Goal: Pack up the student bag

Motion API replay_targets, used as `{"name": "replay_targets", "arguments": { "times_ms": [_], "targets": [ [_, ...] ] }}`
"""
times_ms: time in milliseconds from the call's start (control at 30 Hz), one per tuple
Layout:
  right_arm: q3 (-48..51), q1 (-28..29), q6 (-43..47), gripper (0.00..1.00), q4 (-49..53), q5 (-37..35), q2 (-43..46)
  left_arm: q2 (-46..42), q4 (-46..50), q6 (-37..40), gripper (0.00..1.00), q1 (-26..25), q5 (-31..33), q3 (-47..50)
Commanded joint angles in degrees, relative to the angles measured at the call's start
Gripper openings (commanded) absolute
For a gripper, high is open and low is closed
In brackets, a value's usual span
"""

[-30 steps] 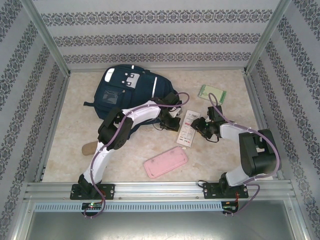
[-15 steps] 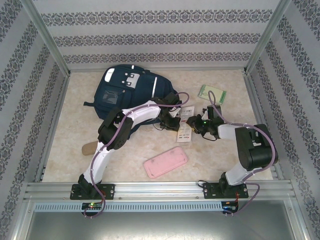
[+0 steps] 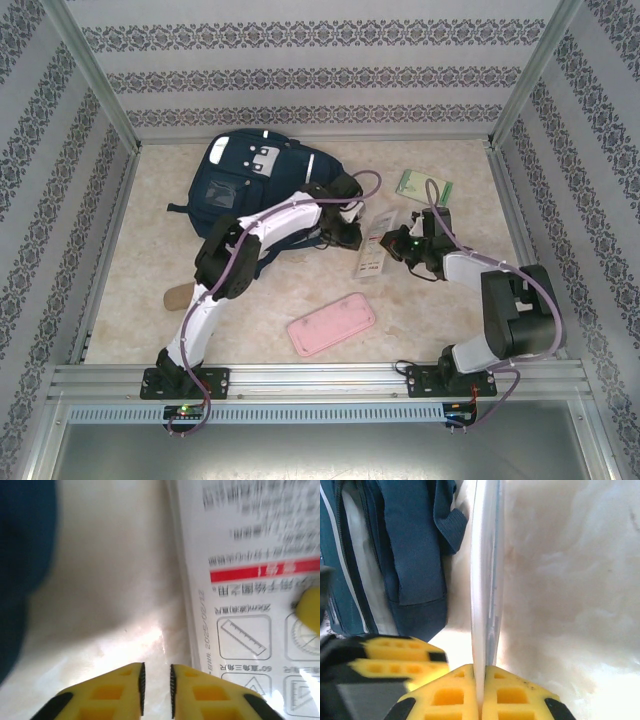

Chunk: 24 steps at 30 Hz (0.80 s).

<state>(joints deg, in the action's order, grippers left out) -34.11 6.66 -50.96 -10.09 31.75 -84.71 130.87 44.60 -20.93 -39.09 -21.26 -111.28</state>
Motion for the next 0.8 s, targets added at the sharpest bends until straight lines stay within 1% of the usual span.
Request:
{"name": "replay_targets", "arguments": {
  "times_ms": [0, 67, 167, 233, 300, 333, 367, 467, 500, 600, 633, 733, 767],
  "targets": [
    [0.4, -0.6, 1.1, 0.00, 2.7, -1.9, 3.1, -3.8, 4.7, 3.4, 0.27, 1.8, 11.5, -5.9],
    [0.4, -0.7, 1.0, 0.00, 3.1, -2.1, 4.4, -3.0, 5.3, 4.4, 0.28, 2.3, 15.4, -8.7],
    [0.2, -0.7, 0.6, 0.00, 3.9, -1.9, 6.1, -1.1, 6.2, 5.2, 0.33, 3.1, 21.2, -13.3],
    [0.1, -0.7, 0.4, 0.00, 4.1, -1.7, 7.1, 0.9, 6.8, 5.8, 0.37, 3.6, 25.0, -16.4],
    [0.1, -0.7, 0.2, 0.00, 4.5, -1.5, 7.7, 3.3, 8.4, 6.1, 0.40, 4.0, 28.7, -19.9],
    [0.2, -0.7, 0.2, 0.00, 4.6, -1.4, 7.9, 4.6, 9.1, 6.1, 0.44, 4.2, 30.2, -21.6],
    [0.2, -0.7, 0.2, 0.00, 4.8, -1.3, 8.1, 6.0, 9.5, 6.2, 0.45, 4.5, 31.0, -22.9],
    [0.2, -0.7, 0.3, 0.00, 5.1, -1.1, 8.4, 9.1, 10.6, 6.8, 0.47, 5.1, 30.7, -25.7],
    [0.3, -0.7, 0.3, 0.00, 5.1, -1.0, 8.5, 9.9, 10.7, 7.1, 0.49, 5.1, 31.1, -26.0],
    [0.2, -0.7, 0.1, 0.00, 5.1, -0.8, 8.5, 11.8, 10.8, 7.6, 0.50, 5.1, 34.0, -26.2],
    [0.2, -0.7, 0.0, 0.00, 5.1, -0.7, 8.5, 12.4, 10.9, 7.9, 0.52, 5.2, 35.0, -26.2],
    [0.0, -0.7, -0.1, 0.00, 4.8, -0.5, 8.4, 13.9, 11.7, 8.9, 0.53, 5.2, 37.6, -26.3],
    [-0.1, -0.7, -0.3, 0.00, 4.6, -0.3, 8.2, 14.3, 11.9, 9.3, 0.50, 5.2, 38.2, -26.3]
  ]
}}
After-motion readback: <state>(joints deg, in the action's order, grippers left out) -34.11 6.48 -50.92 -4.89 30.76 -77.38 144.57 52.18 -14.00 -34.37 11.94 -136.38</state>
